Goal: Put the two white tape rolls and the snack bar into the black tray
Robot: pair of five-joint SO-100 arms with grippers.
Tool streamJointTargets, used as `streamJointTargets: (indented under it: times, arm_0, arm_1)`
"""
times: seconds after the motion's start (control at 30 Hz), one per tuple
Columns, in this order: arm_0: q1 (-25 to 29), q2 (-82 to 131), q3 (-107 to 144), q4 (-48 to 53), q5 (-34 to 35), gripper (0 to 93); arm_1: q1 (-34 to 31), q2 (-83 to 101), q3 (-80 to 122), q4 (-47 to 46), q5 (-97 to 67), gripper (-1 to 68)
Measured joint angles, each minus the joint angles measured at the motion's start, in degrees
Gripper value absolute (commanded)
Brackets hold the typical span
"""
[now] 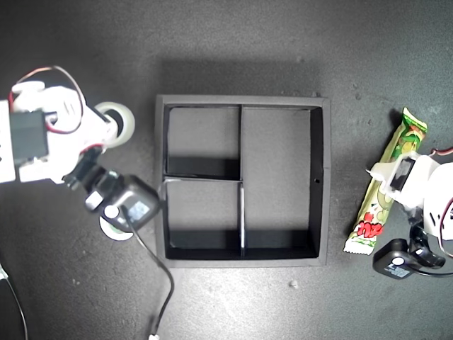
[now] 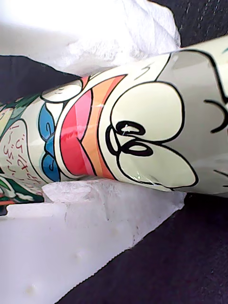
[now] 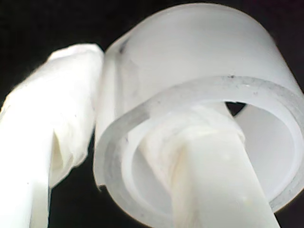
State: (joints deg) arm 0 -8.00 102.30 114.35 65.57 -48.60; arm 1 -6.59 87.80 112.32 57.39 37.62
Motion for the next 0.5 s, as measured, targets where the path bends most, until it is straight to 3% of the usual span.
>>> streamJointTargets:
  times: [0.23, 0.5]
  arm_0:
    - [1.76, 4.75, -9.76, 11.51, 0.18, 0.1]
    - [4.66, -0.88, -27.07, 18.81, 2.46, 0.1]
  arm_1:
    - [0.09, 0.0, -6.94, 9.93, 0.0, 7.6]
    - [-2.46, 0.0, -27.6, 30.94, 0.0, 7.2]
